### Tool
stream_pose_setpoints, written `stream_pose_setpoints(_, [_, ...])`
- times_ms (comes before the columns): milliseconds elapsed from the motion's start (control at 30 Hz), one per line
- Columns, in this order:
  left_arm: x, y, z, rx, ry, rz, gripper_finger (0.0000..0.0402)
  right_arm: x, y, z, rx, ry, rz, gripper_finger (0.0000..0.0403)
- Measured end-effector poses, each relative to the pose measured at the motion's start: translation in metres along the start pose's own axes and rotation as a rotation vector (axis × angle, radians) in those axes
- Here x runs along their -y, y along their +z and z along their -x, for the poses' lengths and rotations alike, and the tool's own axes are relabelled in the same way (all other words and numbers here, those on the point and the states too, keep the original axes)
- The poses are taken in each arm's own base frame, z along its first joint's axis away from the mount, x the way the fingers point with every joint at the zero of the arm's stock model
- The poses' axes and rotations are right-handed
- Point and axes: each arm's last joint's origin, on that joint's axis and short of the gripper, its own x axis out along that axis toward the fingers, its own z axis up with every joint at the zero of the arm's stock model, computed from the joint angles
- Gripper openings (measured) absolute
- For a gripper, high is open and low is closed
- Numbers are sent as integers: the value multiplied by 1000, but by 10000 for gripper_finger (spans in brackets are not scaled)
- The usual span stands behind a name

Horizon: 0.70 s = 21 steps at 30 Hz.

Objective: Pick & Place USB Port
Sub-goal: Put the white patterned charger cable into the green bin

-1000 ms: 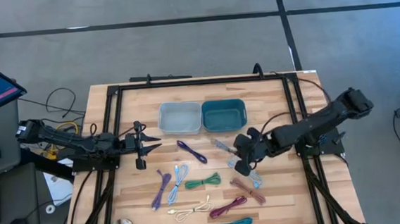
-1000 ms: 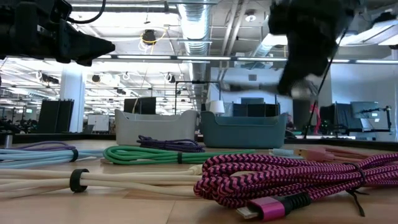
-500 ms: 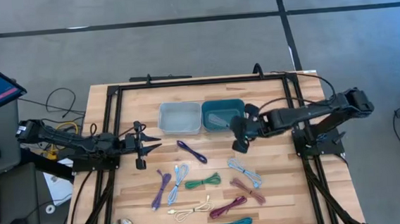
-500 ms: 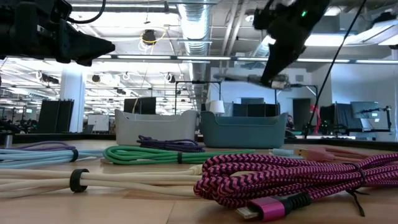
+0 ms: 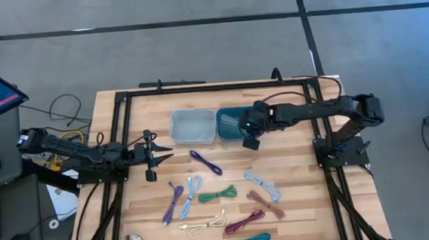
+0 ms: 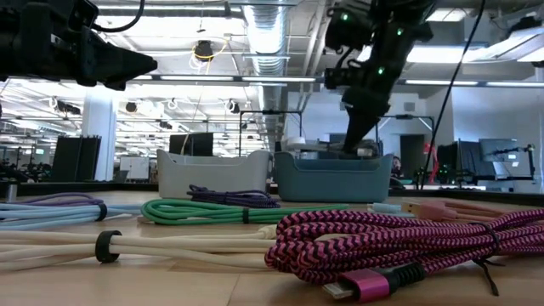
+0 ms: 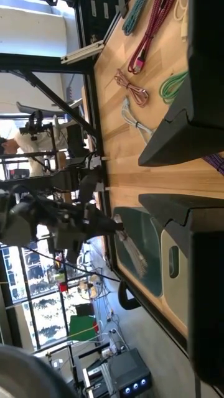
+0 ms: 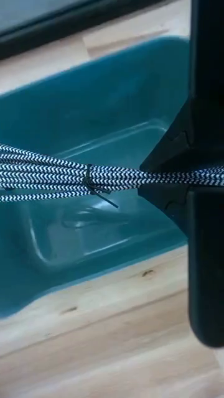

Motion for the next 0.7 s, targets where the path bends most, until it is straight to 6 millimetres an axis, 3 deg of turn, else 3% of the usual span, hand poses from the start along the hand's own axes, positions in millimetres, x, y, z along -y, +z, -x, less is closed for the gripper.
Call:
stream_pose_setpoints(467, [0,0,0,-1,0,0,81,-4,-5,-35,-114,31,10,13])
stream_pose_setpoints(700, [0,0,0,-1,0,0,81,-4,-3,-34,-91,28,3,19])
